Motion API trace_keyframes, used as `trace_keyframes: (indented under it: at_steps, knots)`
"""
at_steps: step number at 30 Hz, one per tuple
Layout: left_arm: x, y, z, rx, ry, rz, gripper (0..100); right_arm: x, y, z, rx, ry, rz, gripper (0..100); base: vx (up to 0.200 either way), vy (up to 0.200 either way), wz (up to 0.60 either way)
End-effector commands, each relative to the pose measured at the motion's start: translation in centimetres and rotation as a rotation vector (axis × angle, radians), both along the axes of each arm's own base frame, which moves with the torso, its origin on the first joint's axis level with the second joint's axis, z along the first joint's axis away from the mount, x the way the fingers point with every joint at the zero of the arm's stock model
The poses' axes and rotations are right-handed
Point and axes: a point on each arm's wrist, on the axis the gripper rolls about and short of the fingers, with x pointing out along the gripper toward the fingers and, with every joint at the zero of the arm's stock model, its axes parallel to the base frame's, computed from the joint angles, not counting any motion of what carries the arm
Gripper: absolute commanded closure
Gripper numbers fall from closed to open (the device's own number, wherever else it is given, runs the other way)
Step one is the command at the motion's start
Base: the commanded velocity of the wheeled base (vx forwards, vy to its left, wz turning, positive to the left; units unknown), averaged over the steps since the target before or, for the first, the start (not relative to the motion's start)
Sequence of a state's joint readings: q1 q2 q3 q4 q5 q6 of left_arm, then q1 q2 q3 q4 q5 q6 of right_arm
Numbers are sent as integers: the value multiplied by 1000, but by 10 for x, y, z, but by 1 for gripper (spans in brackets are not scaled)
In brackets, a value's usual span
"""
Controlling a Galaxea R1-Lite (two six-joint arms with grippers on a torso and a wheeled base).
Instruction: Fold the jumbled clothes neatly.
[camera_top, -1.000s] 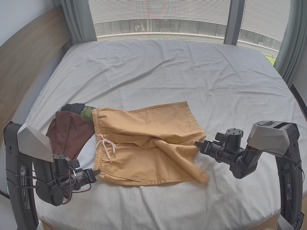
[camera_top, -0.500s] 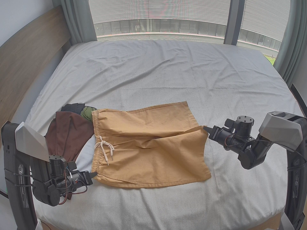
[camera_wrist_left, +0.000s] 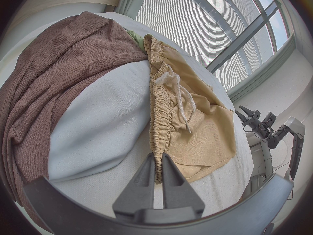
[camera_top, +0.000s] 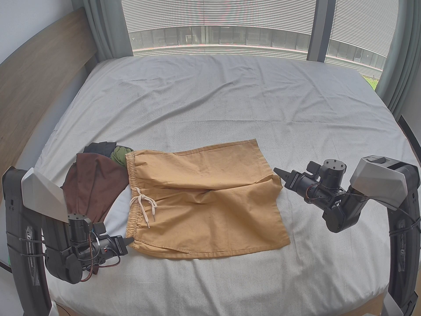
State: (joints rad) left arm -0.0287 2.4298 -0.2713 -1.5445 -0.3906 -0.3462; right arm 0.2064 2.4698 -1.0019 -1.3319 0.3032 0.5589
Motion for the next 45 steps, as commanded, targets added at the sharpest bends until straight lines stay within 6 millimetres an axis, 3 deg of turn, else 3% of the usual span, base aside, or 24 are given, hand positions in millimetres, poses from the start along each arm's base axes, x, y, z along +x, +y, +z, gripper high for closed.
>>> trace_keyframes:
  at_steps: [1, 8, 9, 11, 13, 17, 30, 45]
  knots:
    - [0, 0, 1, -1, -2, -1, 100, -14, -3, 15, -2, 9, 1, 0, 0, 0, 0]
    - [0, -2, 1, 0, -4, -8, 100, -50, -14, 21, -69, 69, 4, 0, 0, 0, 0]
    - [0, -2, 2, 1, -5, -6, 100, -66, -17, 18, -99, 106, 8, 0, 0, 0, 0]
    - [0, -2, 2, 1, -5, -6, 100, -72, -19, 15, -108, 129, 10, 0, 0, 0, 0]
    - [0, -2, 1, 1, -5, -6, 100, -94, -22, 0, -128, 218, 18, 0, 0, 0, 0]
    - [1, -2, 2, 1, -9, -6, 100, -109, -25, -14, -161, 285, 32, 0, 0, 0, 0]
    - [0, -1, 2, 1, -9, -5, 100, -123, -21, -69, -185, 419, 76, 0, 0, 0, 0]
    - [1, -1, 3, 1, -13, -5, 100, -127, -2, -76, -193, 417, 134, 0, 0, 0, 0]
